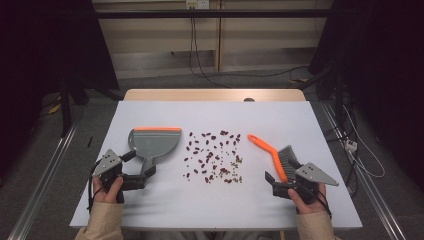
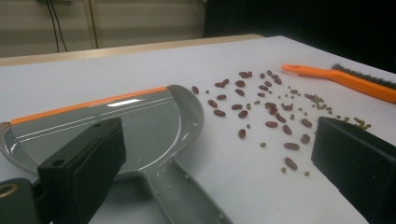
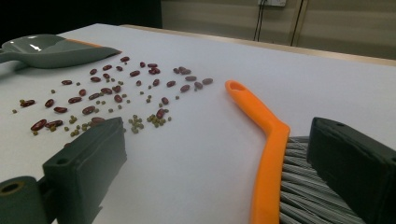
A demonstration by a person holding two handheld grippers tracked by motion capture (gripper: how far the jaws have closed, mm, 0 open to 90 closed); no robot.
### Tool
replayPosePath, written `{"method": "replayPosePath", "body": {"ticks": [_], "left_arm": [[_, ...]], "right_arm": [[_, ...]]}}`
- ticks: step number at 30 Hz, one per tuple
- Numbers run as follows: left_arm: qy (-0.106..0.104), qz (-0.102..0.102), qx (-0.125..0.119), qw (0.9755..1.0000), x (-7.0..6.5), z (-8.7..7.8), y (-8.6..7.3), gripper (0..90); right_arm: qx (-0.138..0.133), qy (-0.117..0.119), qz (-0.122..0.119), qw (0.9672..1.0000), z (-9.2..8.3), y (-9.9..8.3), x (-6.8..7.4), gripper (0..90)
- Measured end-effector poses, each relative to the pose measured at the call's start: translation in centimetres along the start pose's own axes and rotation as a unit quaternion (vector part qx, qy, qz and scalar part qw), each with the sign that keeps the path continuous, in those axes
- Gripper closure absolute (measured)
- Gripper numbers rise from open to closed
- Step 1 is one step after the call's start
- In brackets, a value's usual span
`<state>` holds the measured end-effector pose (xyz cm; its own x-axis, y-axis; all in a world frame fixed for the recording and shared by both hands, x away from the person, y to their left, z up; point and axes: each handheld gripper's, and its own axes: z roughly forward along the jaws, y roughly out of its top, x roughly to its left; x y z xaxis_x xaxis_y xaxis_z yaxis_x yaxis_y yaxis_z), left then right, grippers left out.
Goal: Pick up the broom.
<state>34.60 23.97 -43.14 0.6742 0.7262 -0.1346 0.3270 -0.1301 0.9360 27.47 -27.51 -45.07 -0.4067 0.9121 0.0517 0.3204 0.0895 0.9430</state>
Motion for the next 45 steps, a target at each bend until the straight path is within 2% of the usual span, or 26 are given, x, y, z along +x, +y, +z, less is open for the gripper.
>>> {"method": "replayPosePath", "body": {"ticks": [5, 13, 14, 19, 22, 25, 32, 33, 36, 38, 39, 40, 42, 43, 44, 45], "left_arm": [[-0.001, -0.006, -0.004, 1.0000, 0.1, 0.0, 0.0, 2.9], [-0.001, -0.001, -0.004, 1.0000, 0.0, 0.0, 0.1, 2.9], [-0.001, 0.000, -0.004, 1.0000, 0.0, 0.0, 0.1, 2.9], [-0.004, -0.005, -0.006, 1.0000, -0.1, 0.0, 0.1, 2.9], [-0.004, -0.005, -0.006, 1.0000, -0.1, 0.0, 0.1, 2.9], [-0.004, -0.005, -0.005, 1.0000, -0.1, 0.1, 0.1, 2.9], [-0.004, -0.008, -0.008, 0.9999, -0.1, 0.1, 0.1, 2.9], [-0.004, -0.008, -0.007, 0.9999, 0.0, 0.1, 0.1, 2.9], [-0.004, -0.008, -0.006, 0.9999, 0.0, 0.1, 0.1, 2.9], [-0.005, -0.010, -0.007, 0.9999, 0.0, 0.1, 0.1, 2.9], [-0.005, -0.011, -0.007, 0.9999, 0.0, 0.2, 0.1, 3.0], [-0.005, -0.010, -0.005, 0.9999, 0.0, 0.2, 0.1, 3.0], [-0.004, -0.012, -0.004, 0.9999, 0.0, 0.2, 0.1, 2.9], [-0.005, -0.012, -0.003, 0.9999, 0.0, 0.3, 0.1, 2.9], [-0.005, -0.011, -0.002, 0.9999, 0.0, 0.2, 0.0, 2.9], [-0.006, -0.011, -0.002, 0.9999, -0.1, 0.2, 0.0, 2.9]], "right_arm": [[-0.002, 0.003, -0.004, 1.0000, 0.0, 0.2, 0.1, 4.6], [-0.002, 0.009, -0.001, 1.0000, 0.2, 0.7, 0.1, 4.2], [0.012, 0.003, -0.002, 0.9999, 0.3, 1.0, -0.1, 6.9], [0.030, -0.014, 0.017, 0.9993, 0.9, 1.7, -1.1, 7.6], [0.035, -0.015, 0.013, 0.9992, 1.2, 2.1, -1.5, 8.1], [0.055, -0.017, 0.010, 0.9983, 1.7, 2.6, -1.7, 11.4], [0.075, -0.025, 0.010, 0.9968, 3.4, 3.8, -2.3, 10.2], [0.089, -0.032, 0.011, 0.9955, 4.0, 4.2, -2.7, 12.9], [0.098, -0.037, 0.016, 0.9943, 4.5, 4.5, -3.3, 13.4], [0.117, -0.042, 0.022, 0.9920, 5.1, 4.8, -3.9, 17.1], [0.131, -0.034, 0.030, 0.9904, 5.7, 5.2, -4.4, 23.2], [0.131, -0.034, 0.030, 0.9904, 5.7, 5.2, -4.4, 23.2], [0.141, -0.028, 0.031, 0.9891, 6.1, 5.4, -4.7, 28.8], [0.150, -0.025, 0.032, 0.9878, 6.4, 5.6, -4.8, 31.9], [0.167, -0.020, 0.027, 0.9854, 6.8, 5.7, -4.9, 41.1], [0.167, -0.020, 0.027, 0.9854, 6.8, 5.7, -4.9, 41.1]]}}
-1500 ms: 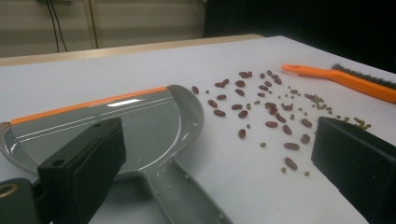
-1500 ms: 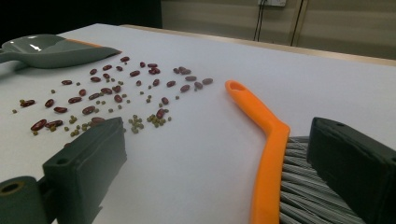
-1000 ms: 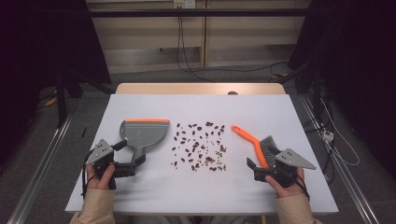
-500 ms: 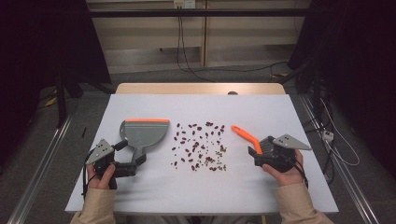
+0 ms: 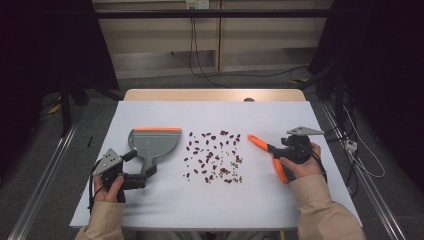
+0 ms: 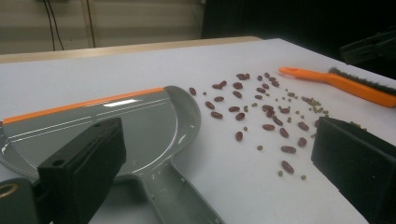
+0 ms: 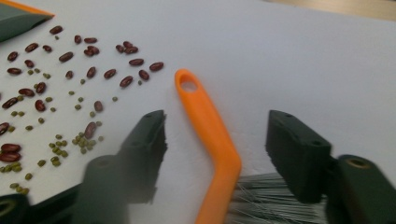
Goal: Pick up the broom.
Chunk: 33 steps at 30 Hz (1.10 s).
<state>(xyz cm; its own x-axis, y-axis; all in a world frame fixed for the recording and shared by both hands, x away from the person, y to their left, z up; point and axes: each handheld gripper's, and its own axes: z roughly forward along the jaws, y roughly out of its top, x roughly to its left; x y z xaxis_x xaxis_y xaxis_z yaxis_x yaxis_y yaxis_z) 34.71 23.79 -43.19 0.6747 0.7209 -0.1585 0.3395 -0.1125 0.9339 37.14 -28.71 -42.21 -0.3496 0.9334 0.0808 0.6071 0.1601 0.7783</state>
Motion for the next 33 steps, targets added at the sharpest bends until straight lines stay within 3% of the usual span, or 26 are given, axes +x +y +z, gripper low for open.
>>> {"method": "replayPosePath", "body": {"ticks": [1, 5, 10, 11, 14, 16, 23, 27, 28, 33], "left_arm": [[0.000, 0.001, 0.001, 1.0000, 0.0, 0.0, 0.0, 2.9], [0.002, 0.000, -0.002, 1.0000, 0.0, -0.1, 0.0, 2.9], [-0.002, -0.001, -0.003, 1.0000, -0.1, 0.0, 0.0, 2.9], [-0.003, -0.001, -0.002, 1.0000, -0.1, 0.0, 0.0, 2.9], [-0.004, -0.003, -0.005, 1.0000, 0.0, 0.1, 0.0, 2.9], [-0.003, -0.003, -0.005, 1.0000, 0.0, 0.2, 0.0, 2.9], [-0.007, -0.003, -0.001, 1.0000, 0.0, 0.4, -0.1, 2.9], [-0.009, -0.001, 0.004, 1.0000, 0.0, 0.5, -0.1, 2.9], [-0.010, -0.003, 0.004, 0.9999, 0.0, 0.6, -0.1, 2.9], [-0.010, -0.001, 0.004, 0.9999, -0.1, 0.6, -0.1, 2.9]], "right_arm": [[0.017, 0.005, 0.007, 0.9998, 0.5, 0.1, -0.1, 44.8], [0.031, 0.000, -0.002, 0.9995, 1.0, 0.1, 0.0, 50.4], [0.051, 0.001, 0.005, 0.9987, 1.5, 0.2, -0.4, 55.7], [0.072, 0.006, 0.016, 0.9973, 1.8, 0.3, -0.6, 55.6], [0.086, -0.001, 0.011, 0.9962, 2.2, 0.5, -0.7, 59.4], [0.112, 0.002, 0.019, 0.9936, 2.6, 0.6, -0.9, 61.9], [0.147, 0.001, 0.025, 0.9889, 3.7, 0.4, -1.1, 65.8], [0.161, -0.003, 0.004, 0.9870, 4.4, 0.4, -0.8, 64.2], [0.177, -0.010, -0.003, 0.9841, 4.6, 0.8, -0.6, 64.1], [0.185, -0.011, 0.004, 0.9826, 4.8, 1.0, -0.7, 67.5]]}}
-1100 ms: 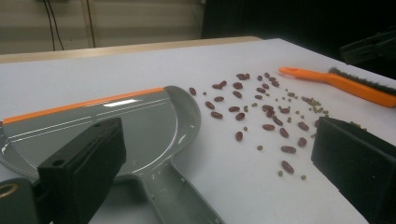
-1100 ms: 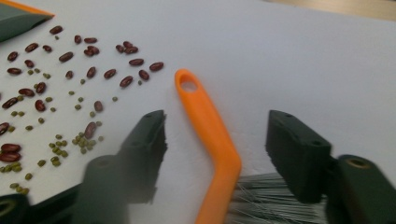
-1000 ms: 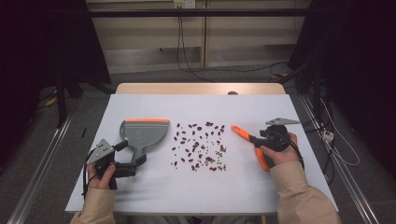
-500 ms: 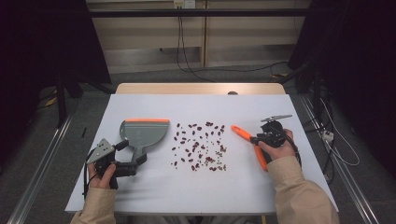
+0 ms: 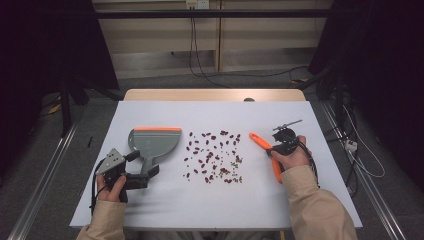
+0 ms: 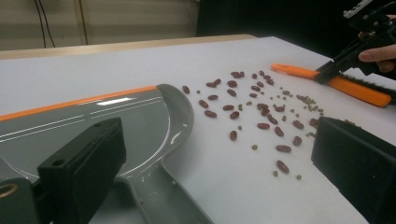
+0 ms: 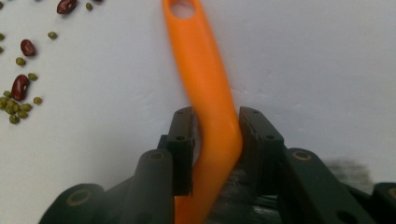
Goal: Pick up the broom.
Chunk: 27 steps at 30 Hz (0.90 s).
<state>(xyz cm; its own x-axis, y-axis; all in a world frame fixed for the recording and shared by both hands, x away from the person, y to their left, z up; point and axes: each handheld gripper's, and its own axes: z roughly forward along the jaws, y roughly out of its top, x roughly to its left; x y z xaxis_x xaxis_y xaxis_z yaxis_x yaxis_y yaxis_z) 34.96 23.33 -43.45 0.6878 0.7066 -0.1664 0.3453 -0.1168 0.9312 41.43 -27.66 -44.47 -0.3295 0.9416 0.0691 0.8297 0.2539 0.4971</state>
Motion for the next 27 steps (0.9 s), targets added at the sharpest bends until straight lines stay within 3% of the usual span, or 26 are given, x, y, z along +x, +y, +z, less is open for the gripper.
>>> {"method": "replayPosePath", "body": {"ticks": [2, 8, 15, 20, 27], "left_arm": [[0.002, 0.000, 0.000, 1.0000, 0.1, 0.0, 0.0, 2.9], [0.001, -0.003, -0.008, 1.0000, 0.1, 0.2, 0.2, 3.0], [-0.002, 0.004, -0.006, 1.0000, -0.3, 0.3, 0.2, 3.0], [-0.002, 0.002, -0.008, 1.0000, -0.3, 0.3, 0.2, 3.0], [-0.002, 0.005, -0.007, 1.0000, -0.7, 0.5, 0.2, 3.0]], "right_arm": [[0.003, 0.006, 0.009, 0.9999, 0.0, 0.1, -0.2, 67.8], [0.013, 0.002, -0.003, 0.9999, 0.0, 0.4, -0.1, 69.1], [-0.003, 0.006, -0.003, 1.0000, -0.5, 0.3, -0.2, 69.6], [-0.051, 0.027, 0.014, 0.9982, -1.8, -0.4, -0.9, 69.7], [-0.130, 0.050, 0.026, 0.9899, -3.7, -1.2, -1.4, 70.0]]}}
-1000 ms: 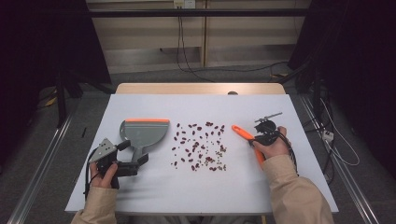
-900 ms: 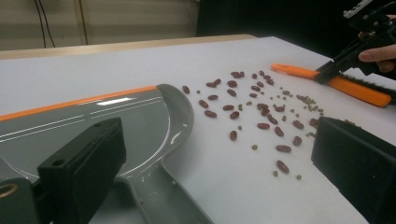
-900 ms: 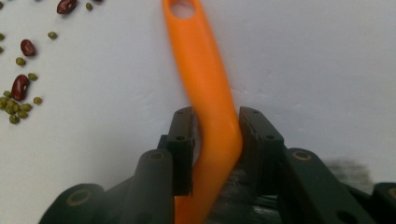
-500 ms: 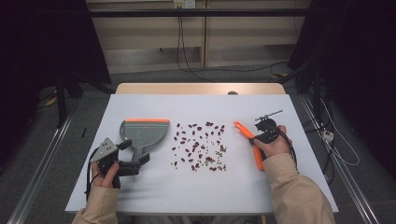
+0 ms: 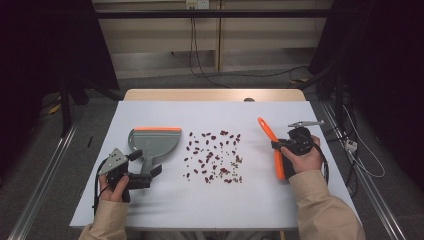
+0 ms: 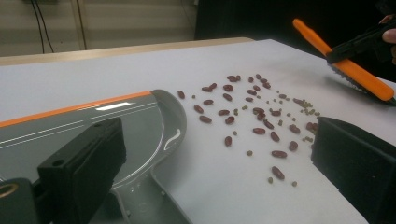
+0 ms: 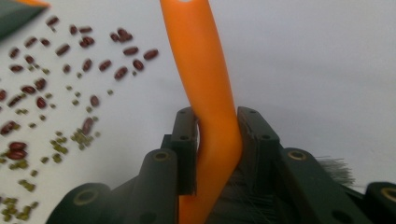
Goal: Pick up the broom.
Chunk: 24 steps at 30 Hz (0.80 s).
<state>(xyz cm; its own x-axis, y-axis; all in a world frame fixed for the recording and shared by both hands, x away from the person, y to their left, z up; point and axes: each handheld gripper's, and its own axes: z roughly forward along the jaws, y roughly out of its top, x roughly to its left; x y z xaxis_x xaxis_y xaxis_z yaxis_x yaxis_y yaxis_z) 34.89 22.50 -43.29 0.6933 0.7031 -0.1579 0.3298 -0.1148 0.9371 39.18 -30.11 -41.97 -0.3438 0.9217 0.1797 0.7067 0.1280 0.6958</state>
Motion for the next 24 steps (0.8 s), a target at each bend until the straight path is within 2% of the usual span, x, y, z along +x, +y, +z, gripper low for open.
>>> {"method": "replayPosePath", "body": {"ticks": [3, 4, 5, 9, 11, 17, 24], "left_arm": [[0.001, 0.000, -0.001, 1.0000, -0.1, 0.1, 0.0, 3.0], [0.001, 0.000, -0.001, 1.0000, -0.1, 0.0, 0.0, 3.0], [0.002, 0.000, -0.001, 1.0000, -0.1, 0.0, 0.0, 3.0], [0.006, -0.003, -0.009, 0.9999, 0.0, -0.2, 0.3, 3.0], [0.005, -0.002, -0.009, 0.9999, 0.0, -0.1, 0.3, 2.9], [0.004, 0.000, -0.006, 1.0000, -0.1, 0.0, 0.4, 3.0], [0.000, 0.001, -0.010, 1.0000, -0.6, 0.3, 1.1, 3.0]], "right_arm": [[-0.033, 0.007, 0.006, 0.9994, -0.8, 0.0, -0.1, 70.2], [-0.056, 0.019, 0.010, 0.9982, -1.2, 0.1, -0.1, 70.3], [-0.056, 0.019, 0.010, 0.9982, -1.2, 0.1, -0.1, 70.3], [-0.091, 0.027, 0.011, 0.9954, -2.1, 0.2, 0.3, 70.6], [-0.105, 0.030, 0.004, 0.9940, -2.5, 0.3, 0.6, 70.7], [-0.136, 0.046, 0.005, 0.9896, -3.5, 0.5, 1.2, 71.0], [-0.153, 0.050, 0.001, 0.9869, -4.0, 0.9, 1.4, 71.0]]}}
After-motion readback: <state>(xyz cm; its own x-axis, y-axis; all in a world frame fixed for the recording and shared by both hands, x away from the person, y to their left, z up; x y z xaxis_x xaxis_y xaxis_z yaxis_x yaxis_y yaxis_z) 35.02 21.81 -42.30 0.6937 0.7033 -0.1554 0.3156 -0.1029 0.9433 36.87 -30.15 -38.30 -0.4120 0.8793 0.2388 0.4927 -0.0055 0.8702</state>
